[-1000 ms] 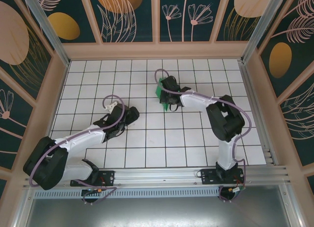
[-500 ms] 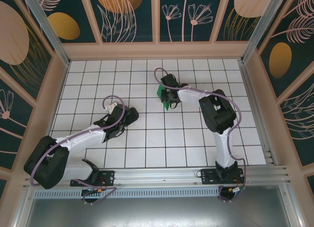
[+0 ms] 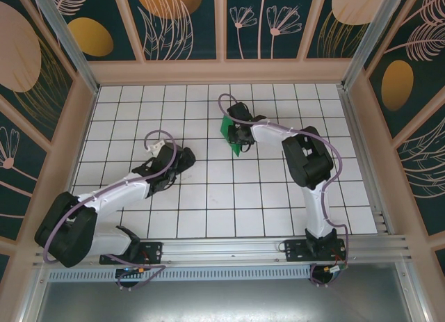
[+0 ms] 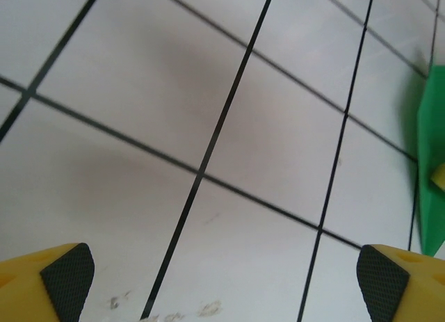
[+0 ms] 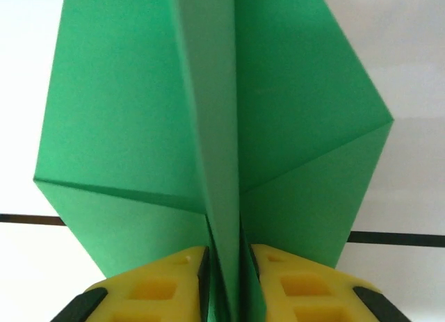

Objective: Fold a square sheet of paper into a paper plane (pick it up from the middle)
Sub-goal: Move the paper plane to the top-center of the table, then reset both arms

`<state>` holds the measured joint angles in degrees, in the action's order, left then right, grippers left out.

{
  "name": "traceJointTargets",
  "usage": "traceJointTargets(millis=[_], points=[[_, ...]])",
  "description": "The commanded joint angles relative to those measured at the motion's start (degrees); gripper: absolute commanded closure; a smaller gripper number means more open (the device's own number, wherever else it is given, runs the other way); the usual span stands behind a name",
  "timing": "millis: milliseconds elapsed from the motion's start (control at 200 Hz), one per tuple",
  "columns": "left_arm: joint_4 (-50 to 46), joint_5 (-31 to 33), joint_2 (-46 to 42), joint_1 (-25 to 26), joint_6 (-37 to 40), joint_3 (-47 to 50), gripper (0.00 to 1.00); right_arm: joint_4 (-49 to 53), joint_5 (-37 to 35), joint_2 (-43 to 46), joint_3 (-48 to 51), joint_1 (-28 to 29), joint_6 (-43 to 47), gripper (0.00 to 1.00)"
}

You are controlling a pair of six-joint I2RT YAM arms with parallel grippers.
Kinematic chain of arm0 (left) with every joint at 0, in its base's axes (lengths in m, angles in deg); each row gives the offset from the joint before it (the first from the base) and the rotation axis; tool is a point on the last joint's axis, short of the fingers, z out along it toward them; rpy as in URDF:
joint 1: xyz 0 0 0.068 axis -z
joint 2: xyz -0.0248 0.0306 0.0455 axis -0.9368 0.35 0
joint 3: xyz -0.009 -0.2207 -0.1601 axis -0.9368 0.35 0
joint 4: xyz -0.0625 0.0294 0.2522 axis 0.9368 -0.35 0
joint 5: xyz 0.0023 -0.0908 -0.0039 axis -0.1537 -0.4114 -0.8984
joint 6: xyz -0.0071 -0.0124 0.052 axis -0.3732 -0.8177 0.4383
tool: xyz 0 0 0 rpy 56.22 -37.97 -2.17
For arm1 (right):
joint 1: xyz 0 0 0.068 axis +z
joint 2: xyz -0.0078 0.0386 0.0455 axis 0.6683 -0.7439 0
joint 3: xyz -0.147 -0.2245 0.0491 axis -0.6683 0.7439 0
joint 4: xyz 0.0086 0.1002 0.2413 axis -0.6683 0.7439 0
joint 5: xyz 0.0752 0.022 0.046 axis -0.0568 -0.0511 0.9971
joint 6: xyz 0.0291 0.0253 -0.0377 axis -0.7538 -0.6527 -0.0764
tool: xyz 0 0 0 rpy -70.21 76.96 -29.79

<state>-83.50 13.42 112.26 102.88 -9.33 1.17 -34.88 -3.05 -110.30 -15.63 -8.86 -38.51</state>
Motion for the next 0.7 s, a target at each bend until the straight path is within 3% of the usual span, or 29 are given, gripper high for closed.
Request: traceJointTargets(millis=[0,205,360,510,630,696], points=[[-3.1,4.2,-1.4,-0.7,4.0,-4.3,0.01,3.7,-0.7,5.8,-3.3,-0.1,-0.1,0.67],[-5.6,9.4,-1.1,-1.0,9.3,-10.9,0.01,5.1,-3.3,12.3,-3.8,-0.7,-0.1,0.54],[-6.9,15.1,-1.9,-2.3,13.6,-14.0,0.01,0.2,-9.2,21.5,2.3,-1.4,0.4,0.36],[-2.9,21.9,-5.7,-6.3,20.6,-10.9,0.01,-9.8,-16.5,33.0,15.1,-8.2,3.5,0.21],[6.8,29.0,-10.2,-9.5,27.8,-3.3,0.01,-17.9,-22.7,39.8,25.5,-14.3,5.3,0.02],[12.4,32.7,-12.5,-11.4,30.9,1.3,0.01,-20.7,-25.6,41.8,30.2,-17.7,6.1,0.01]])
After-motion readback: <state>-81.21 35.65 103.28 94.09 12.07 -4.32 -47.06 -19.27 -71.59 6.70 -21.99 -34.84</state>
